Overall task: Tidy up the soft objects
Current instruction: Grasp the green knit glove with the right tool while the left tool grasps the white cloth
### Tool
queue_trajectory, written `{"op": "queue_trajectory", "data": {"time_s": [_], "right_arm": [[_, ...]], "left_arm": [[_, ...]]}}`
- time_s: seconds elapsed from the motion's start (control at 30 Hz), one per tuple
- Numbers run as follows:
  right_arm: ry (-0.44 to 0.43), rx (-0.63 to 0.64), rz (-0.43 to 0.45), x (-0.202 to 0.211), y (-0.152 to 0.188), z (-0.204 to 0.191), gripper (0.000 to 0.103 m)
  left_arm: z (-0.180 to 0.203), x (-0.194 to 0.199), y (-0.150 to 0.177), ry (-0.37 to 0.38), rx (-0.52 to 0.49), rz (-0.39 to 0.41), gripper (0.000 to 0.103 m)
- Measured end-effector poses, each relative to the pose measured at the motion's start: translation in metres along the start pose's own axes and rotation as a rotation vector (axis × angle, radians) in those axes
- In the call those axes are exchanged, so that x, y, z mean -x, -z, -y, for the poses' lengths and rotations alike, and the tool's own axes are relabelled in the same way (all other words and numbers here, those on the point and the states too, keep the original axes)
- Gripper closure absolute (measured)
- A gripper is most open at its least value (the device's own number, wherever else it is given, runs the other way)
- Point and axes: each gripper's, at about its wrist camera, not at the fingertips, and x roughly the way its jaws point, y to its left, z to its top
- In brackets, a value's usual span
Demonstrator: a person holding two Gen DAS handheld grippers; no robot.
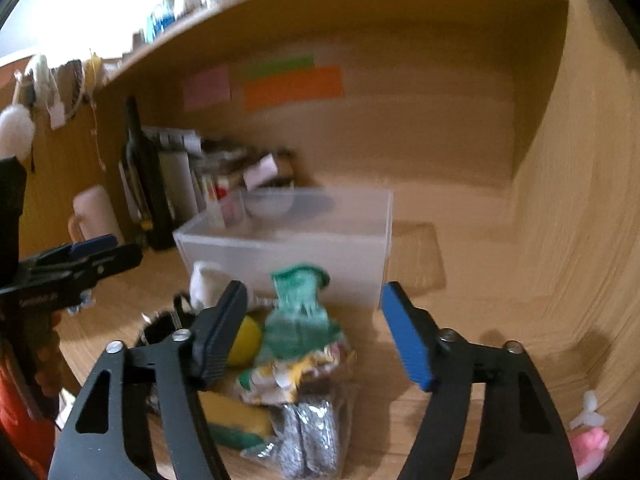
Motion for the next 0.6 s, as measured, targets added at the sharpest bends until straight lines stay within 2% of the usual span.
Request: {"op": "queue_trajectory", "data": {"time_s": [0.2,0.27,0.53,0.6], "right_arm": [[-0.013,0.062,-0.104,-0.025,-0.004,0.003,0.046],[-0.026,0.08,-0.149,-0.036,-0.007,0.004,0.054],[-0.128,0.06,-0.296,-0.07,-0.009,0.012,0.059],[-0.157,0.052,-0.331,-0.077,-0.008,0.01,0.062]], "left_arm": [[-0.003,-0.029,-0.002,0.031,0.004,-0.091,0.022],[-0.001,-0.039,-0.004,0.041,-0.003,-0.121,0.022],[0.022,-0.065,-0.005,0.09,-0.07,-0.211,0.022],[0.025,-0.077,-0.004,0.089,-0.084,-0.251,0.017]]}}
